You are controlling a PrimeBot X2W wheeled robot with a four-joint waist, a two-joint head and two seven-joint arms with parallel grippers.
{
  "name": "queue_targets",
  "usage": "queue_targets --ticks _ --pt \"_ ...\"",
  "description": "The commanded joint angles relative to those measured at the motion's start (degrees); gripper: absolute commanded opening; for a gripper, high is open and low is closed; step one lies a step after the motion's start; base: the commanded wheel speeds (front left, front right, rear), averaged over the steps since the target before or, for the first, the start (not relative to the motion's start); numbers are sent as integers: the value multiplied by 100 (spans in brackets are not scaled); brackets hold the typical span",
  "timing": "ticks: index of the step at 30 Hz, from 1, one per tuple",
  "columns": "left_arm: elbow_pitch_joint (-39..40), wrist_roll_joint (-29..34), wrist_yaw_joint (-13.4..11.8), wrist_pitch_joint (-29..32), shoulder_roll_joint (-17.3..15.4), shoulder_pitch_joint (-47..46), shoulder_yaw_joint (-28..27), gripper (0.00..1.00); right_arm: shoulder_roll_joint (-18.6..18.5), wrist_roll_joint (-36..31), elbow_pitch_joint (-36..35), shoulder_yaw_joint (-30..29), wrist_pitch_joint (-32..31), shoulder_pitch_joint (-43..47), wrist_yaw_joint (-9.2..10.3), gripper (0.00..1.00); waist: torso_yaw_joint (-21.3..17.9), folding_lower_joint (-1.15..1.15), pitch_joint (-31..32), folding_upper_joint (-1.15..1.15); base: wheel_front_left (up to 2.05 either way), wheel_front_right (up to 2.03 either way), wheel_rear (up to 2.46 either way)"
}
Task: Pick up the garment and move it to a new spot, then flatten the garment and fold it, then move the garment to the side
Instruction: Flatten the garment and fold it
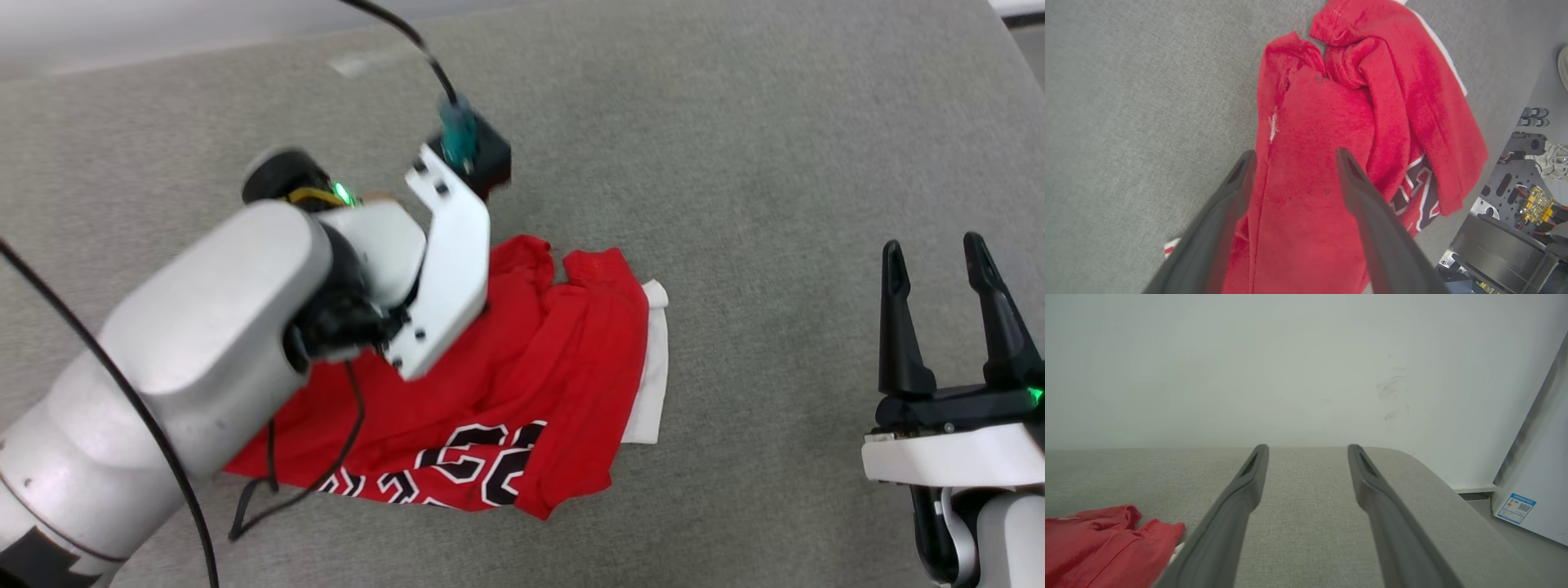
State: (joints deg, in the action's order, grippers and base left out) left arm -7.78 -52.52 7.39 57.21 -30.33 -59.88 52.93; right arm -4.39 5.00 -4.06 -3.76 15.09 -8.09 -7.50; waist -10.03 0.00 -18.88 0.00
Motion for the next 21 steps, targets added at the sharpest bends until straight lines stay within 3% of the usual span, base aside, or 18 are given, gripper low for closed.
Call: queue_targets --ticks 1,8,14,15,16,21 --pt "4 -59 -2 118 -74 -36 206 100 22 25 8 -2 11 -103 2 100 -126 0 -147 0 0 0 0" --pt "-199 -263 2 317 -450 79 1108 100 68 62 10 -12 11 -255 2 100 -248 0 -413 0 0 0 0" --pt "-489 -188 -6 154 -537 106 1771 100 85 1 37 69 11 -355 2 100 -263 0 -522 0 0 0 0" --pt "-511 -179 -5 113 -528 84 1841 76 86 -13 42 77 11 -365 2 100 -260 0 -523 0 0 0 0" --pt "-522 -137 -6 59 -527 50 1895 0 89 -21 49 87 11 -373 2 100 -256 0 -515 0 0 0 0" --pt "-516 -153 -8 -583 -484 -396 1878 0 63 -59 66 80 11 -359 2 100 -217 0 -391 0 0 0 0"
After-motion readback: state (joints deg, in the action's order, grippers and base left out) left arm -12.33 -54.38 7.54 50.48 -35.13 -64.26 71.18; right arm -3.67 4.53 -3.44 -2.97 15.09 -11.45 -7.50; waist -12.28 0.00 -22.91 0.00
